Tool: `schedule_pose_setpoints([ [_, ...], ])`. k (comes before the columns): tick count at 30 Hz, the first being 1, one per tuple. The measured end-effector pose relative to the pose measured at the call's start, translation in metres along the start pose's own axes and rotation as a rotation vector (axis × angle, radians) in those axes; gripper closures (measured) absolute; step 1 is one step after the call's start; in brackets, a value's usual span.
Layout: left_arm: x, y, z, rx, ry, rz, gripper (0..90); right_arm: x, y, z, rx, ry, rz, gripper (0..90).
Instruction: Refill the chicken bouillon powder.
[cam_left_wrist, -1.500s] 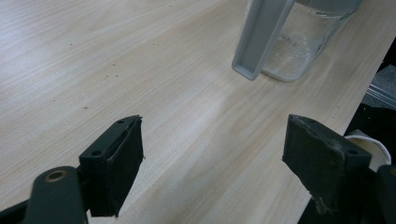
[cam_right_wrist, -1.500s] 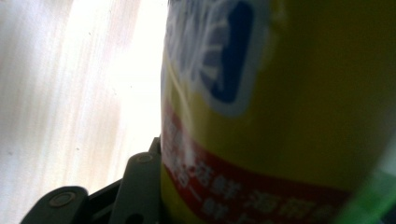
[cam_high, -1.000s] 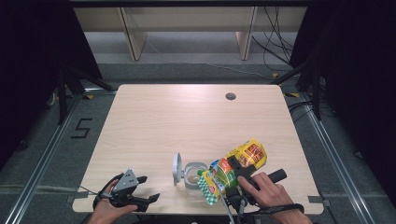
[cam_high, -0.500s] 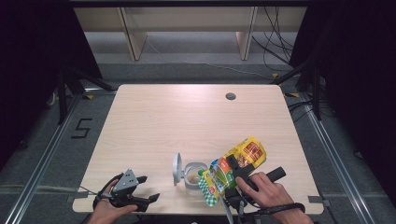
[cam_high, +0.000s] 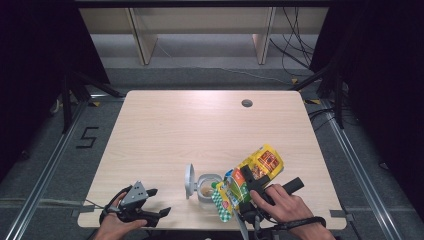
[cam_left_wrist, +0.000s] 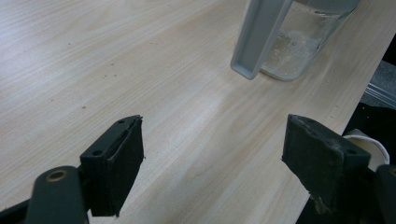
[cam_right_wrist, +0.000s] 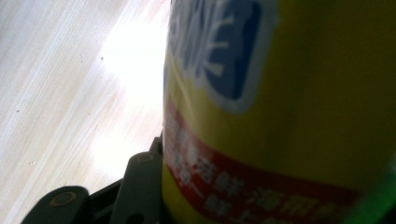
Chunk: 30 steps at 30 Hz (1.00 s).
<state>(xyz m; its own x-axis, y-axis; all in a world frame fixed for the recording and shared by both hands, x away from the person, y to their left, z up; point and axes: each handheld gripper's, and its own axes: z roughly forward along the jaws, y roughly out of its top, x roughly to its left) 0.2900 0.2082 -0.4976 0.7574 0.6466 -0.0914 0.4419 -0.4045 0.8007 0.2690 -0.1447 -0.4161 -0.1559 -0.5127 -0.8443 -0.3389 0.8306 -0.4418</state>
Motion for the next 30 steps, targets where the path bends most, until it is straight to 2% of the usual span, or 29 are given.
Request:
schedule_pose_setpoints([
  [1,0.0007,0.0001,-0.0002,0.008,-0.003,0.008,20.1,0.0001,0.0011,-0.0009,0.006,-0.001,0.005,61.3],
  [2,0.0005,-0.0001,0.0001,0.005,-0.002,0.007,20.1,-0.0019,0.0003,-0.0003,-0.001,0.000,-0.026,61.3],
  [3,0.0005,-0.0001,0.0002,0.005,-0.002,0.007,20.1,-0.0010,0.0000,-0.0004,0.002,0.003,-0.020,61.4],
  [4,0.0005,0.0000,0.0001,0.005,-0.002,0.007,20.1,0.0010,0.0009,-0.0017,0.019,0.003,0.013,61.3],
  [5,0.0006,0.0001,-0.0001,0.007,-0.003,0.007,20.1,0.0000,0.0010,-0.0014,0.015,0.002,-0.004,61.3],
  [6,0.0004,0.0002,-0.0004,0.008,-0.003,0.004,20.1,-0.0036,0.0007,-0.0004,0.003,-0.006,-0.062,61.3],
  [10,0.0004,0.0000,-0.0003,0.008,-0.003,0.003,20.1,-0.0018,0.0019,-0.0002,0.013,-0.003,-0.051,61.3],
  [11,0.0005,0.0001,-0.0004,0.008,-0.002,0.006,20.1,-0.0025,0.0020,0.0002,0.008,-0.008,-0.073,61.3],
  [12,0.0003,-0.0001,-0.0001,0.000,0.001,0.004,20.1,0.0004,0.0020,-0.0007,0.017,-0.006,-0.034,61.3],
  [13,0.0000,-0.0001,0.0003,-0.007,0.002,-0.001,20.2,-0.0026,0.0015,-0.0004,0.006,-0.017,-0.076,61.4],
  [14,-0.0004,0.0002,0.0001,-0.001,0.001,-0.008,20.2,-0.0026,0.0015,-0.0008,0.012,-0.018,-0.074,61.4],
  [16,0.0006,0.0002,-0.0006,0.011,-0.003,0.007,20.2,-0.0022,0.0017,-0.0005,0.019,-0.024,-0.091,61.4],
  [17,0.0004,0.0002,-0.0002,0.007,-0.002,0.005,20.2,-0.0005,0.0024,-0.0008,0.022,-0.009,-0.065,61.4],
  [21,0.0004,0.0002,-0.0004,0.008,-0.001,0.003,20.2,0.0001,0.0024,-0.0009,0.018,-0.026,-0.068,61.6],
  [22,0.0007,0.0002,-0.0005,0.007,0.000,0.007,20.2,0.0008,0.0021,-0.0009,0.025,-0.028,-0.055,61.6],
  [23,-0.0009,-0.0002,0.0001,0.006,0.000,-0.022,20.2,0.0000,0.0023,-0.0011,0.026,-0.033,-0.068,61.7],
  [24,0.0005,0.0001,-0.0001,0.007,-0.001,0.007,20.2,0.0007,0.0028,-0.0009,0.028,-0.032,-0.077,61.7],
  [27,0.0003,0.0002,-0.0003,0.002,0.005,0.006,20.2,0.0003,0.0035,-0.0004,0.020,-0.031,-0.082,61.8],
  [28,0.0006,0.0003,-0.0005,0.004,0.005,0.007,20.2,-0.0016,0.0032,-0.0001,0.017,-0.040,-0.110,61.8],
  [30,-0.0005,-0.0001,0.0005,-0.010,0.001,-0.007,20.2,-0.0004,0.0045,0.0001,0.027,-0.040,-0.082,61.8],
])
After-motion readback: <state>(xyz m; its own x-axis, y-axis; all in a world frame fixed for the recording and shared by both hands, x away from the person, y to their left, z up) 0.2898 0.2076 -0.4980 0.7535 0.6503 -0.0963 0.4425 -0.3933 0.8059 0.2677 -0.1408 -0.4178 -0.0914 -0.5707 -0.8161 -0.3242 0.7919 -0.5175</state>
